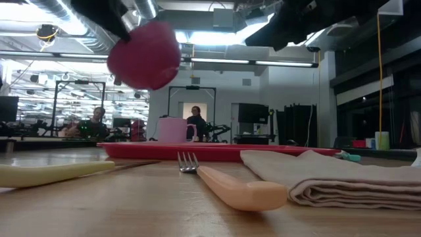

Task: Set up tray
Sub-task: Put the red bowl on top of the pink plate

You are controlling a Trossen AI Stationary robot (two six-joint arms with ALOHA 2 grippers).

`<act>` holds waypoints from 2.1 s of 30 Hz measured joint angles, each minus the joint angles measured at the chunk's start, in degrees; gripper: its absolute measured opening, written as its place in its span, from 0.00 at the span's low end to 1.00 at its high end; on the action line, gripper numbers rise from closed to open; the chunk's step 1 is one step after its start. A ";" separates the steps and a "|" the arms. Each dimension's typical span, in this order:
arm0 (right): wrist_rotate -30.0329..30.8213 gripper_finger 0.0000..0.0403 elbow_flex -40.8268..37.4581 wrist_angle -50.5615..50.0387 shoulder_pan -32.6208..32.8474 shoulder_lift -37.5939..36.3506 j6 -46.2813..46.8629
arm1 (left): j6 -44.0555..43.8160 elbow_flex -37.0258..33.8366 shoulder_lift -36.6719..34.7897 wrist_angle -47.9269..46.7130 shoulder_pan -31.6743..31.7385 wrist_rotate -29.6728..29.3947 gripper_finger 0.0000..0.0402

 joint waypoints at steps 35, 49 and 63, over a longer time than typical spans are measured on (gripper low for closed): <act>-0.06 0.08 0.00 -0.48 -0.13 -0.02 -0.39 | 15.41 23.02 28.65 -15.02 20.55 20.09 0.01; -0.06 0.08 0.00 -0.88 -0.15 -0.02 -0.39 | 18.60 22.64 35.99 -15.35 23.51 20.14 0.01; -0.06 0.08 0.00 -0.99 -0.15 -0.02 -0.19 | 19.41 22.64 36.40 -14.31 25.24 19.94 0.01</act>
